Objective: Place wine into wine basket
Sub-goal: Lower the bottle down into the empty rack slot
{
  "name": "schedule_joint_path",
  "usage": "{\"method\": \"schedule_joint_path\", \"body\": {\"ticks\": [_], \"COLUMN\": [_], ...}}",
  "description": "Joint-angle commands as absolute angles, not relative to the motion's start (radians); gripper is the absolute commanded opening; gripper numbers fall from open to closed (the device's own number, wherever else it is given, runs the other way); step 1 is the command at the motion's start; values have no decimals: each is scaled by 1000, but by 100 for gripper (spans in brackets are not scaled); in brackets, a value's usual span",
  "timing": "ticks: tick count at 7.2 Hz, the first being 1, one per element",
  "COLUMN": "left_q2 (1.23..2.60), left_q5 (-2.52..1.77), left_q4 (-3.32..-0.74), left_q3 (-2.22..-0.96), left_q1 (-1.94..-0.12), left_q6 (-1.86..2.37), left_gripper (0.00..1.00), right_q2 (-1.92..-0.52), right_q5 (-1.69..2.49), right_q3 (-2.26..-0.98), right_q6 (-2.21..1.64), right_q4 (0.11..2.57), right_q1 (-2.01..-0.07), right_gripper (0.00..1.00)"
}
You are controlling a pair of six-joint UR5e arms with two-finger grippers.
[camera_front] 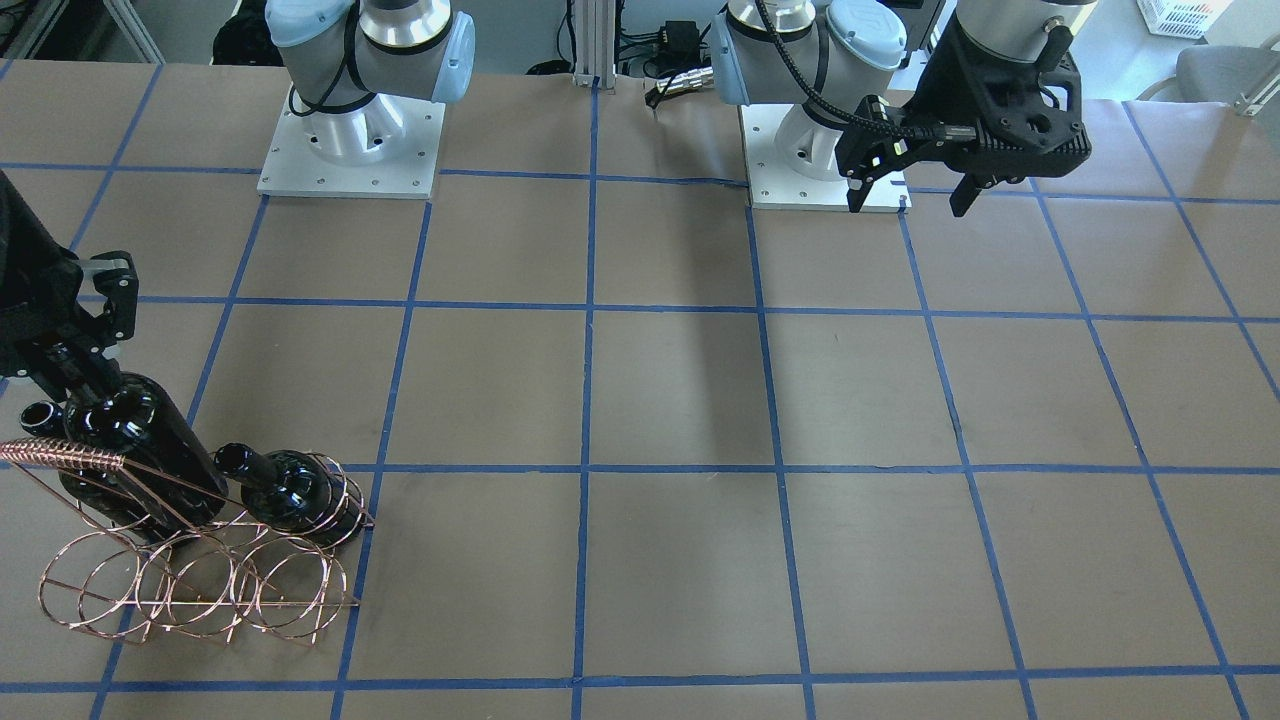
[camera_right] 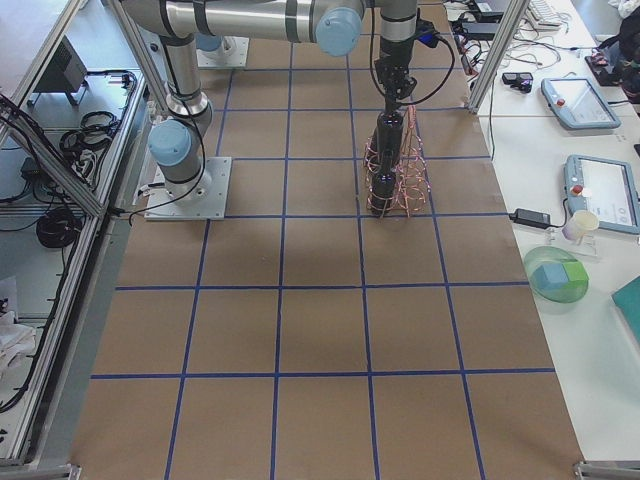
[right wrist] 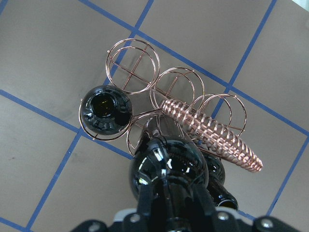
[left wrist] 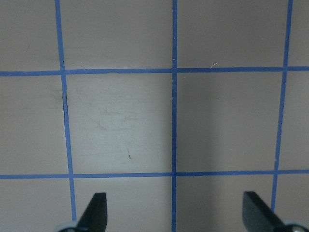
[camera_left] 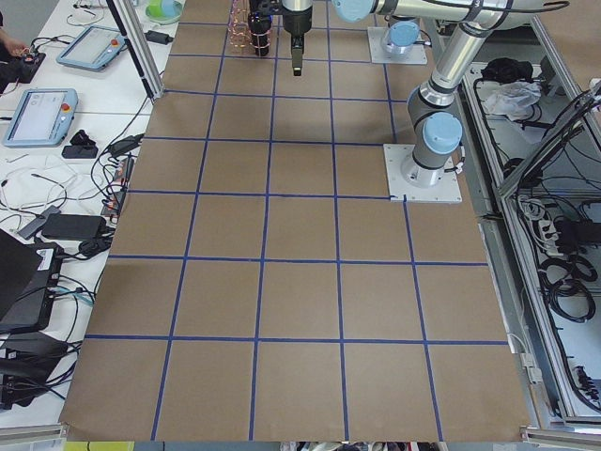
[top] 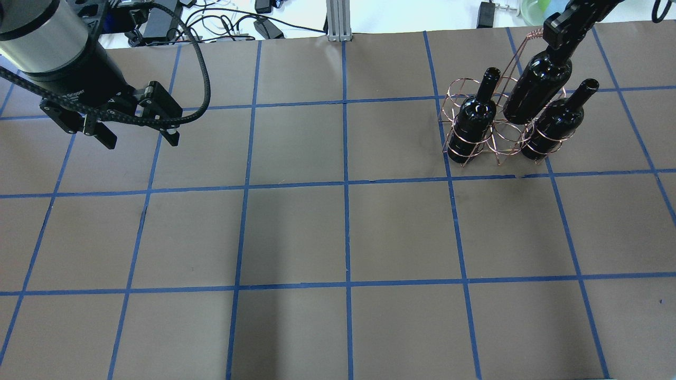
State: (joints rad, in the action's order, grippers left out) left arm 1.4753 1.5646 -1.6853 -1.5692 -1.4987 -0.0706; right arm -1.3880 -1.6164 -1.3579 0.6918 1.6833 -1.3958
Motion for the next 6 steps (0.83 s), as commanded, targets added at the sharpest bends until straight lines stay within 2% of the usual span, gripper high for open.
{"method": "schedule_joint_path", "body": {"ticks": [1, 6], "left_q2": [1476, 1474], "left_q5": [1565, 1565], "left_q4": [-1686, -1686], "left_q3": [-1569, -1569], "left_q1": [-1499, -1500], "left_q6": [-71, -71], "left_gripper": [100, 100], "right_q2": [-1364, -1341], "right_q5": [-1609, -1614], "right_q3": [-1358, -1359], "right_q6": [695, 707], "right_q4": [1701, 1683], "right_q1": [-1396, -1396], "right_gripper": [0, 0]}}
